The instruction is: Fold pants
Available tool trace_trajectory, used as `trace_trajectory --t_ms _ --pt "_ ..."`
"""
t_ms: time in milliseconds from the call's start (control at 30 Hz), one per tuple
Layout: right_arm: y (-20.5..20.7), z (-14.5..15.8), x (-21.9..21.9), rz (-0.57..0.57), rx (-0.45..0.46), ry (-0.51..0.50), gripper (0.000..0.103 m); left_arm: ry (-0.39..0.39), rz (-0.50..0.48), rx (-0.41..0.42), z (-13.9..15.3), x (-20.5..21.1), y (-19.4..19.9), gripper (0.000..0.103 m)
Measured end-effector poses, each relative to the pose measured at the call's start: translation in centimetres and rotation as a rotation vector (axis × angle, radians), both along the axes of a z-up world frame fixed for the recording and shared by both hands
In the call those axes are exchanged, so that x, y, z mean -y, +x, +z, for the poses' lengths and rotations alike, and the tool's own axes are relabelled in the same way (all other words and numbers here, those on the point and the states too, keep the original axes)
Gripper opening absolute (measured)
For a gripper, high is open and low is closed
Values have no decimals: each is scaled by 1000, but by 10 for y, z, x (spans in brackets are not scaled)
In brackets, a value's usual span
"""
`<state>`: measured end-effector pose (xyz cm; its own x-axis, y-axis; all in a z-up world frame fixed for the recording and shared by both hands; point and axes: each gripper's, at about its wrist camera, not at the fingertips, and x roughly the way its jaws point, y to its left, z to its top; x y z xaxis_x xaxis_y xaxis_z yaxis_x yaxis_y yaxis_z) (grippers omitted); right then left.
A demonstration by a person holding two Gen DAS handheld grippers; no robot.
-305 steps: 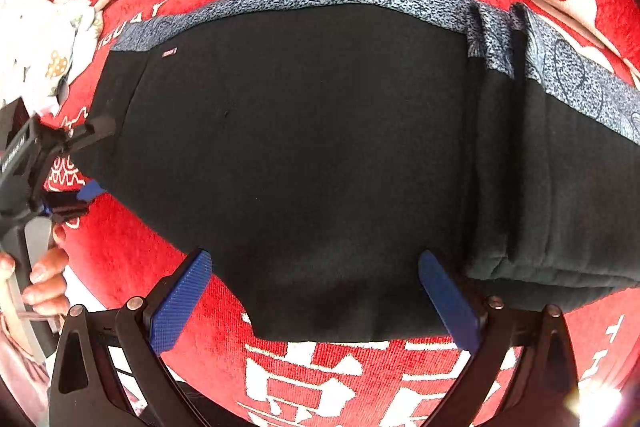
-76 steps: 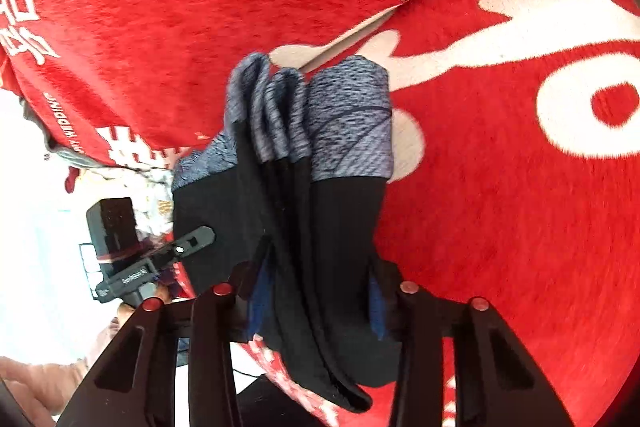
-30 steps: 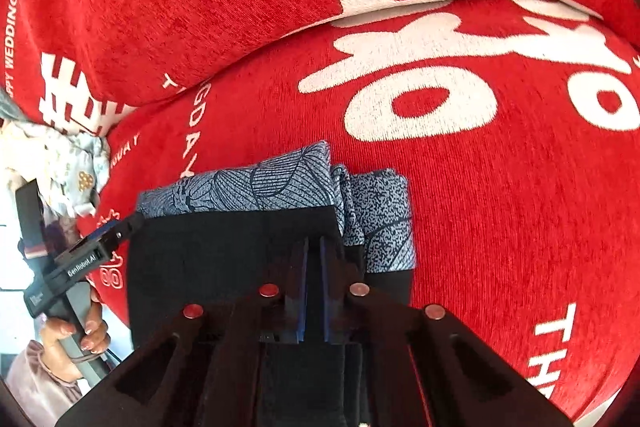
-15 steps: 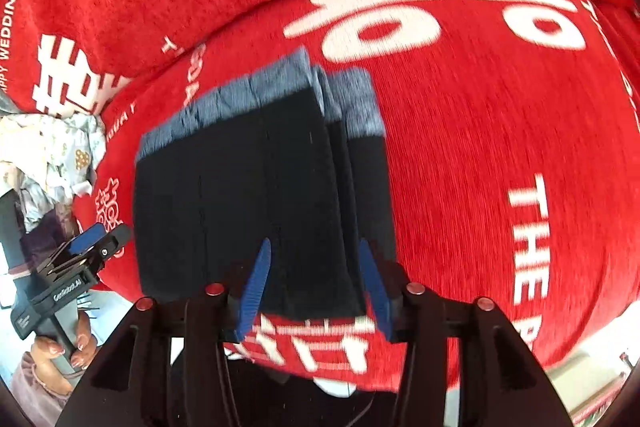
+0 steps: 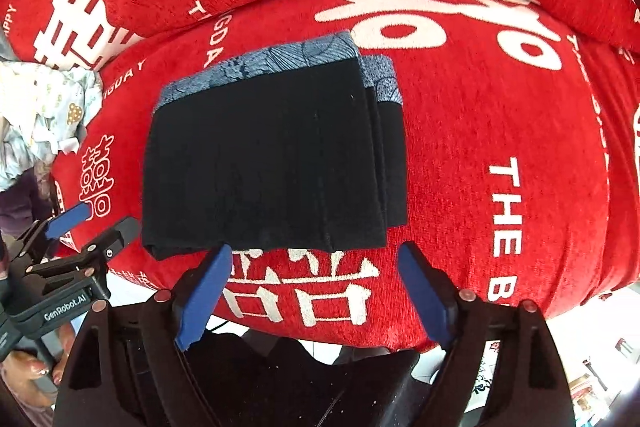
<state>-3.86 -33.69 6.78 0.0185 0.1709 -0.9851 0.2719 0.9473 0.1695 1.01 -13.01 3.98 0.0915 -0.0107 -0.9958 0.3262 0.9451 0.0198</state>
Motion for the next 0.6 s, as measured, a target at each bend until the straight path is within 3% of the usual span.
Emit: trace_trajectory --t_ms 600 --pt "-3 35 -8 -3 -23 -93 91 30 -11 -20 28 -3 -1 94"
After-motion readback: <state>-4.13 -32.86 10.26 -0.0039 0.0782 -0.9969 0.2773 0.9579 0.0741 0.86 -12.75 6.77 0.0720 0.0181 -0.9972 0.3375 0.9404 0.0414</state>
